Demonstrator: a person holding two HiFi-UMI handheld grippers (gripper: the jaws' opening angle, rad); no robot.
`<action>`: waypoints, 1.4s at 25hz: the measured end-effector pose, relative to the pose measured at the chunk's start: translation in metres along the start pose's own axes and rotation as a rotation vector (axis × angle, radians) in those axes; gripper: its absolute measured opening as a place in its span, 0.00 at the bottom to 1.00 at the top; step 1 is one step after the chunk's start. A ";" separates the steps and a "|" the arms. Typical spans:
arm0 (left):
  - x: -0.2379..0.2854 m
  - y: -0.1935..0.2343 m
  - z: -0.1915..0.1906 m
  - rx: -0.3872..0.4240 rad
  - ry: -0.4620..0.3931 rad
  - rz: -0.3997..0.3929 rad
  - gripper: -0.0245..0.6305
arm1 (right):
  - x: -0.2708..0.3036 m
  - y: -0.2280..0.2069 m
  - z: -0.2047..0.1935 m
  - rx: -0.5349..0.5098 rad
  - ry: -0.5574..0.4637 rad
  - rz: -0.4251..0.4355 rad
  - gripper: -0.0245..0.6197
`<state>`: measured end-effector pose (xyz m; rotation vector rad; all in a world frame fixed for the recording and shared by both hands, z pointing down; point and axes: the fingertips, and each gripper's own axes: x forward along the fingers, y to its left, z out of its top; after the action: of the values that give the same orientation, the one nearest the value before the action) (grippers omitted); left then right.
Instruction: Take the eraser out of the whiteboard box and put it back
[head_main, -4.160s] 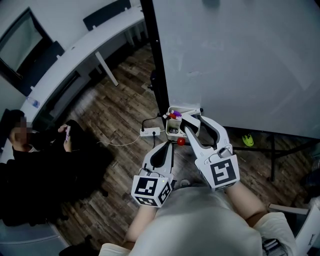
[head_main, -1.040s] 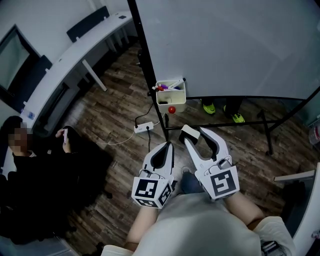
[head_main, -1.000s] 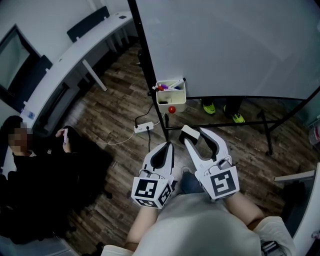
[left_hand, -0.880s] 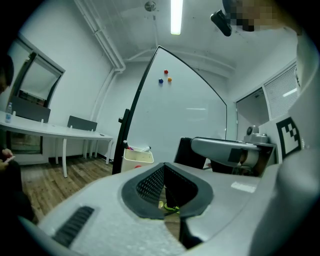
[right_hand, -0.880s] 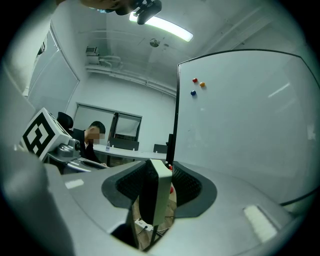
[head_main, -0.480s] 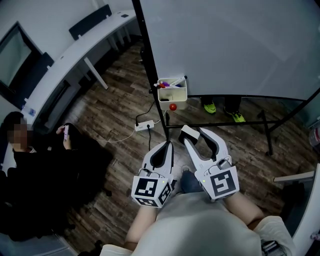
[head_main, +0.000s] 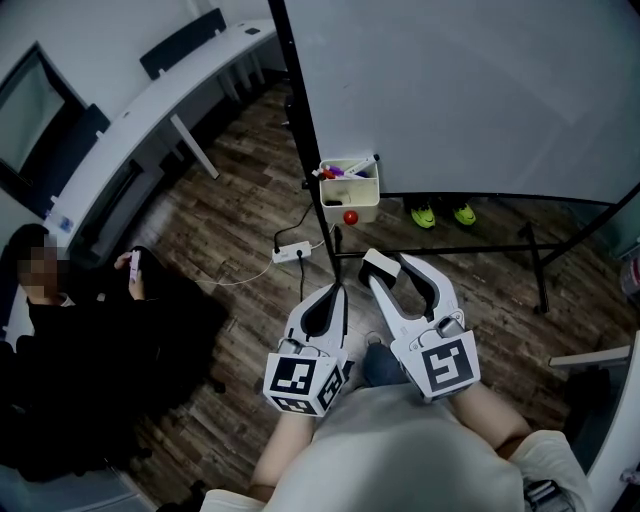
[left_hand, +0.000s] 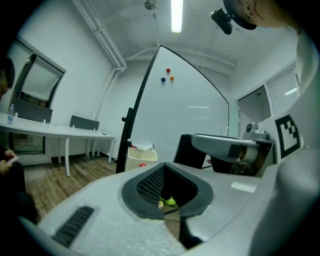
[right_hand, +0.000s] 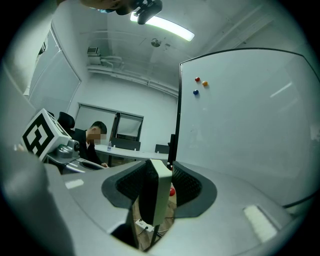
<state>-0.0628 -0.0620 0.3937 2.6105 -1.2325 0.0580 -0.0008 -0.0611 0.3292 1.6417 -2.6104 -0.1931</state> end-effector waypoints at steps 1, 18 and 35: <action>0.001 0.001 0.001 0.000 0.000 0.001 0.04 | 0.002 -0.001 0.000 0.000 0.000 0.000 0.30; 0.025 0.029 0.007 -0.004 0.007 0.010 0.04 | 0.042 -0.015 0.000 0.005 -0.009 0.001 0.30; 0.059 0.046 0.018 -0.012 0.000 0.035 0.04 | 0.075 -0.045 -0.001 0.013 -0.019 0.006 0.30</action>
<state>-0.0616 -0.1396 0.3941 2.5785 -1.2748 0.0571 0.0065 -0.1481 0.3226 1.6442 -2.6355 -0.1918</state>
